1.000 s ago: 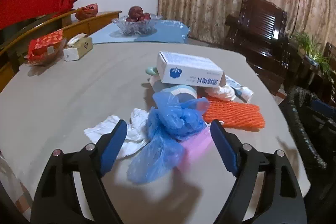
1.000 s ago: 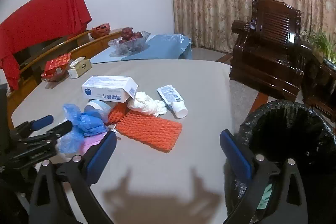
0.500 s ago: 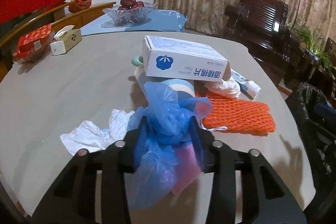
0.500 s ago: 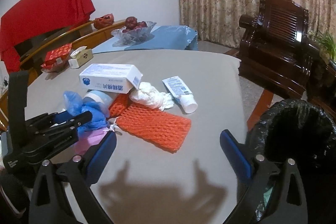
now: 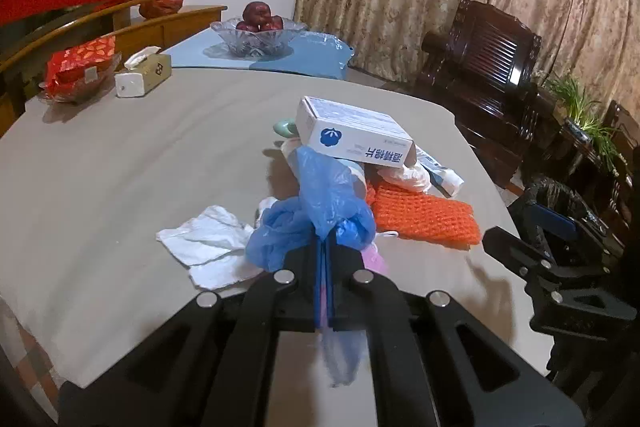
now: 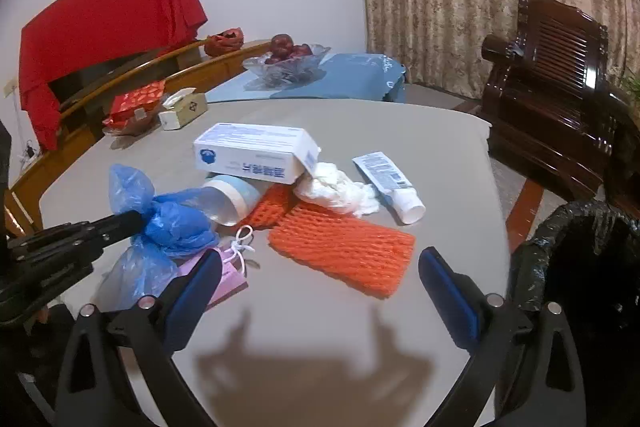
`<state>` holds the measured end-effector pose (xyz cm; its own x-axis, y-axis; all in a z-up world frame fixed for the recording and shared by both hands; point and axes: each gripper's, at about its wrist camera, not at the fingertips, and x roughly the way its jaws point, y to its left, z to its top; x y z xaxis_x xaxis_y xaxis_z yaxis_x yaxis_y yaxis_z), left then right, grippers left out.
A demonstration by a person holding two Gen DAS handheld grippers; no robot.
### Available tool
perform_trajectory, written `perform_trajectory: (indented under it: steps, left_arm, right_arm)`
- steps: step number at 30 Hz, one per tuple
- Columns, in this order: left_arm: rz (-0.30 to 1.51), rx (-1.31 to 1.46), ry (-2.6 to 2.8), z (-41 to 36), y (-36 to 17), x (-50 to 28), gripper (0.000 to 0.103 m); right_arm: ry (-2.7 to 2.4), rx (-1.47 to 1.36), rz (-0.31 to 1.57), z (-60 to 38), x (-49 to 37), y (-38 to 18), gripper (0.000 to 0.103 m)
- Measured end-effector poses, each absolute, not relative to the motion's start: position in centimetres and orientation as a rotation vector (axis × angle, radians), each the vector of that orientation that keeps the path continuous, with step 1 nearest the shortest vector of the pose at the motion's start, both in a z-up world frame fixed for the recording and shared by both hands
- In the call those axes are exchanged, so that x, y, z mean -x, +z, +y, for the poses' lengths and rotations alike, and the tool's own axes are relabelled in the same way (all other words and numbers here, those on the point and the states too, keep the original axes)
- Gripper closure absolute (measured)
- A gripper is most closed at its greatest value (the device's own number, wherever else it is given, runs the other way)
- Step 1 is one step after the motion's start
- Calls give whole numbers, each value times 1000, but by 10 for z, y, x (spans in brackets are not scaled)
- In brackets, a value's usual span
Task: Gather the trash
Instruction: 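Grasp the blue plastic shoe covers with the left gripper, then grasp the pink mask with the right gripper while the left gripper holds the shoe covers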
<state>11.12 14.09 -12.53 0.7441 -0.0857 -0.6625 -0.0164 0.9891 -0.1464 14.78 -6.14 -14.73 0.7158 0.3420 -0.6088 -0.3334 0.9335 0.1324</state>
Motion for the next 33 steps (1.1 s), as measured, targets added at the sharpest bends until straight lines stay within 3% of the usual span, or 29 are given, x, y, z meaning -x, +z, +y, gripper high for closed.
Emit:
perform_trajectory:
  steps: [15, 31, 33]
  left_arm:
    - [756, 157, 39, 173, -137, -74, 102]
    - [836, 174, 89, 209, -177, -74, 102]
    - [838, 185, 85, 210, -178, -74, 102]
  right_arm:
    - [446, 5, 714, -27, -141, -163, 7]
    - [612, 65, 801, 49, -134, -190, 27]
    - [622, 81, 819, 56, -133, -195, 35]
